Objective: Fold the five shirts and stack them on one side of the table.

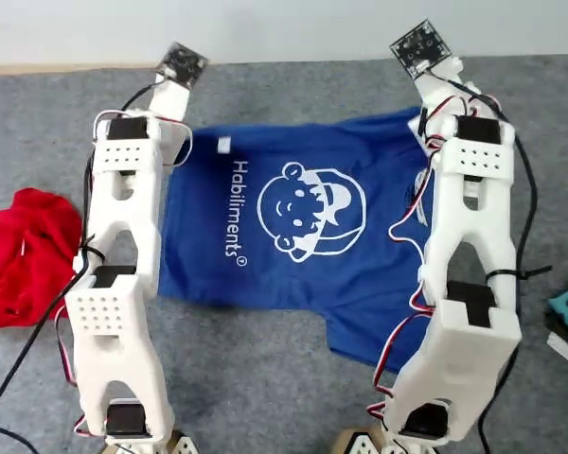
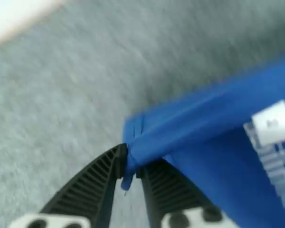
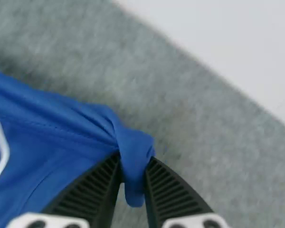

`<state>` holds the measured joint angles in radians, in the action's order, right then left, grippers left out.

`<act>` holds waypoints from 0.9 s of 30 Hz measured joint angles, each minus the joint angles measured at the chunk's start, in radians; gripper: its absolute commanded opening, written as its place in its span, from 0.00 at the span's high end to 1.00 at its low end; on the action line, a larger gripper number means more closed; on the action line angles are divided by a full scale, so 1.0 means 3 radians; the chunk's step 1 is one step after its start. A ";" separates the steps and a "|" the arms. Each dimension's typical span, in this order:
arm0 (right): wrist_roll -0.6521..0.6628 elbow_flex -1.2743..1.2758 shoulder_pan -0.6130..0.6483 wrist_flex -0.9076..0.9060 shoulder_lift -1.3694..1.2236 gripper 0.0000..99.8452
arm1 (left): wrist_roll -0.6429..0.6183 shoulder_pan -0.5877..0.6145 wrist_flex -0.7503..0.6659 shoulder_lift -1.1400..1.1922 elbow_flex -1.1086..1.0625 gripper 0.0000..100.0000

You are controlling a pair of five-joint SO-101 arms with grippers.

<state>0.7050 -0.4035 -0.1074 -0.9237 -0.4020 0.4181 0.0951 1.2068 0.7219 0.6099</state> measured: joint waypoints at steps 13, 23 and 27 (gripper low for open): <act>0.0000 0.0000 -0.0005 -0.1611 0.0573 0.99 | 0.0378 0.0005 0.1688 0.0000 0.0394 1.00; 0.0000 0.0000 -0.0005 -0.2629 0.0813 0.99 | 0.0496 -0.0113 0.1724 0.0000 0.0046 1.00; 0.0000 0.0000 -0.0005 -0.2757 0.0829 0.99 | 0.0511 -0.0179 0.1724 0.0000 -0.0051 1.00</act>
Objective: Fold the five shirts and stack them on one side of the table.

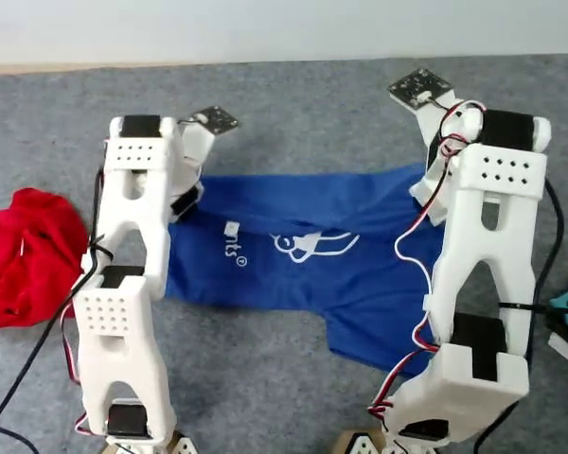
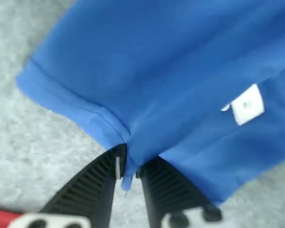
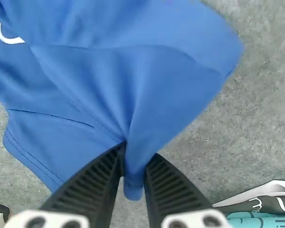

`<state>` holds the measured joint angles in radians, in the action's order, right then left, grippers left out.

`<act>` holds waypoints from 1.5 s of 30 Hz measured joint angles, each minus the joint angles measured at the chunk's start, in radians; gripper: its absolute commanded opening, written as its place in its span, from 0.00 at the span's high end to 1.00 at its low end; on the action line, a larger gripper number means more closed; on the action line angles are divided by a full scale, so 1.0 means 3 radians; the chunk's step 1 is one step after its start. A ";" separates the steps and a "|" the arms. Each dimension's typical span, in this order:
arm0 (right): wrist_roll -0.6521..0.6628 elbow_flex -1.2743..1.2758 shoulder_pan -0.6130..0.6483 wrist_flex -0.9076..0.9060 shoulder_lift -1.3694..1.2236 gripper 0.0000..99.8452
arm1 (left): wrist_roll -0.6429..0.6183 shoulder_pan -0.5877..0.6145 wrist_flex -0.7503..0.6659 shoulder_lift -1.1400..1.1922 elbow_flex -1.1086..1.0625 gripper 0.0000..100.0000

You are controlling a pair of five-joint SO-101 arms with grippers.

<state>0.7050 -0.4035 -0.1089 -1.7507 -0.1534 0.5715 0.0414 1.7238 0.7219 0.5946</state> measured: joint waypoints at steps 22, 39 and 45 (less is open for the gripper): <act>-0.0256 0.1591 -0.0005 -0.0010 0.1018 0.99 | -0.0205 0.0000 -0.0005 -0.1227 -0.1545 1.00; -0.0261 0.2772 -0.0005 -0.0010 0.1933 0.99 | -0.0215 0.0000 -0.0148 -0.1243 -0.1780 1.00; -0.0261 0.2956 -0.0005 -0.0010 0.2005 0.99 | -0.0215 0.0000 -0.0118 -0.1243 -0.1780 1.00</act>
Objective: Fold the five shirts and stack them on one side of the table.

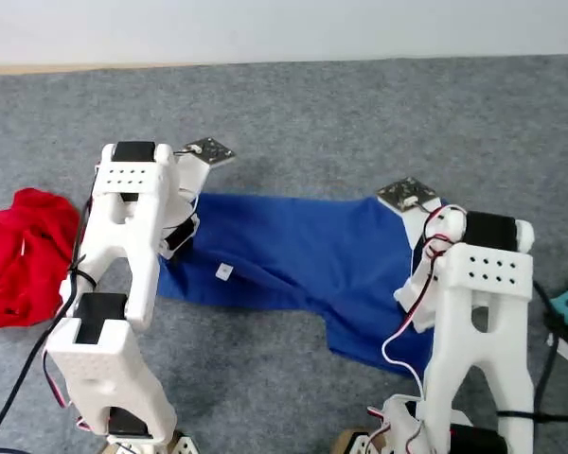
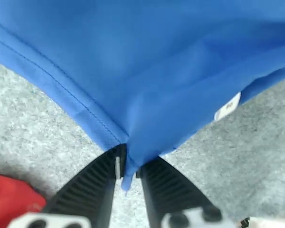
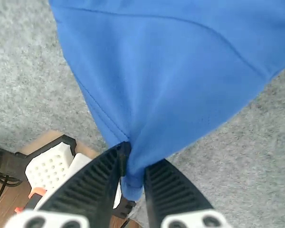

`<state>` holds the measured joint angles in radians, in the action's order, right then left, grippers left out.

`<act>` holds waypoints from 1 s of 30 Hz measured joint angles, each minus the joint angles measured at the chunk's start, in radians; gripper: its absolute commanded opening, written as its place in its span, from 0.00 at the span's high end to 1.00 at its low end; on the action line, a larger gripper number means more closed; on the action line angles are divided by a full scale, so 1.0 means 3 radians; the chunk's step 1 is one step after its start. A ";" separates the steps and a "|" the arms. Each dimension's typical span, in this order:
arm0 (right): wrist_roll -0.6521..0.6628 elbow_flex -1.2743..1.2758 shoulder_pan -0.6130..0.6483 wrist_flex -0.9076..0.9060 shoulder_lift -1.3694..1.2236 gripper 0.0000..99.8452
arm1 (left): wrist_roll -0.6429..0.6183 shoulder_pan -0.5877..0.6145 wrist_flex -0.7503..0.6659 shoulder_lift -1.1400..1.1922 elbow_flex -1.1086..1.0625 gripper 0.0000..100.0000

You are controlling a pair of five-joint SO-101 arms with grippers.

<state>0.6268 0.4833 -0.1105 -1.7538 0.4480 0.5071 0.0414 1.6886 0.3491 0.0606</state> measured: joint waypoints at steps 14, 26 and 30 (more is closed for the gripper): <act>0.0000 0.0010 0.0000 0.0026 0.0000 0.99 | 0.0205 0.0031 0.0066 0.0000 0.0000 0.87; 0.0000 0.0010 0.0000 0.0026 0.0000 0.99 | 0.0205 0.0051 0.0113 -0.0343 0.0000 0.78; 0.0000 0.0010 0.0000 0.0026 0.0000 0.99 | 0.0205 0.0051 0.0118 -0.0849 -0.0138 0.76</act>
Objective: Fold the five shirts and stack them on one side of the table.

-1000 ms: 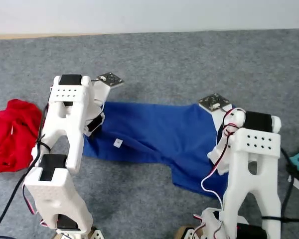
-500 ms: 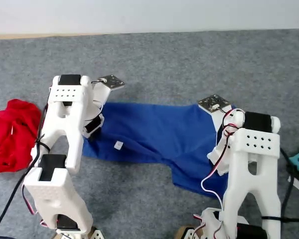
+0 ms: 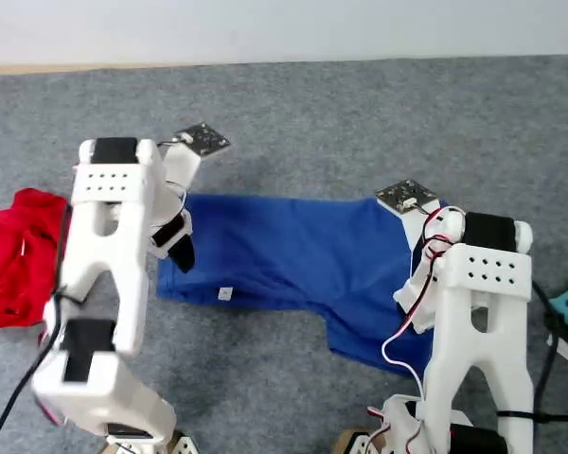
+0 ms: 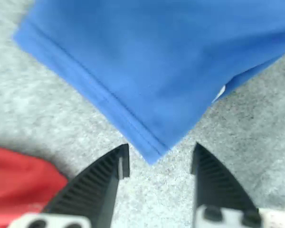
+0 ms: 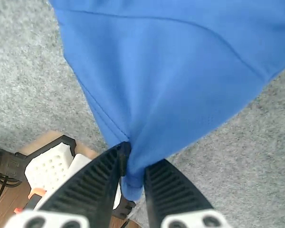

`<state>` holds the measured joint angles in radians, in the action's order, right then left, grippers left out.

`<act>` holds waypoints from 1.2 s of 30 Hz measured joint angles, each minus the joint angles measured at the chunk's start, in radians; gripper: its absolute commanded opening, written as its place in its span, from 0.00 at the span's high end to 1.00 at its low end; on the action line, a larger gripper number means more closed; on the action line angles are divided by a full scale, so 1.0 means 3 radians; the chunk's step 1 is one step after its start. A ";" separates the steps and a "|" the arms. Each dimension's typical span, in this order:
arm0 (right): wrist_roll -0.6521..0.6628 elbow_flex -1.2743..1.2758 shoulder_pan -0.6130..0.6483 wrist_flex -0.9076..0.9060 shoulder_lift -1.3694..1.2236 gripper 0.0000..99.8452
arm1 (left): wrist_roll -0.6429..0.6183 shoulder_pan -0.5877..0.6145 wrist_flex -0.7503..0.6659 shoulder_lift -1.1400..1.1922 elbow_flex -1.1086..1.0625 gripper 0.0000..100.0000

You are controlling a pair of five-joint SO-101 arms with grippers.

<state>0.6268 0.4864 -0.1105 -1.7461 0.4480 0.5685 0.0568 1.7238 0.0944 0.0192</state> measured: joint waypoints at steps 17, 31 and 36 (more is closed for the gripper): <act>0.0000 0.0000 0.0000 0.0000 0.0000 0.99 | -0.0087 0.0082 -0.0604 0.0087 -0.0839 1.00; 0.0000 0.0000 0.0000 0.0000 0.0000 0.99 | -0.0210 -0.0251 -0.0716 0.0199 -0.1258 1.00; 0.0000 0.0000 0.0000 0.0000 0.0000 0.99 | -0.0143 -0.0087 -0.0731 0.0593 -0.1274 1.00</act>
<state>0.6268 0.4864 -0.1105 -1.7461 0.4480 0.5255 0.0307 1.5044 0.2723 -0.3629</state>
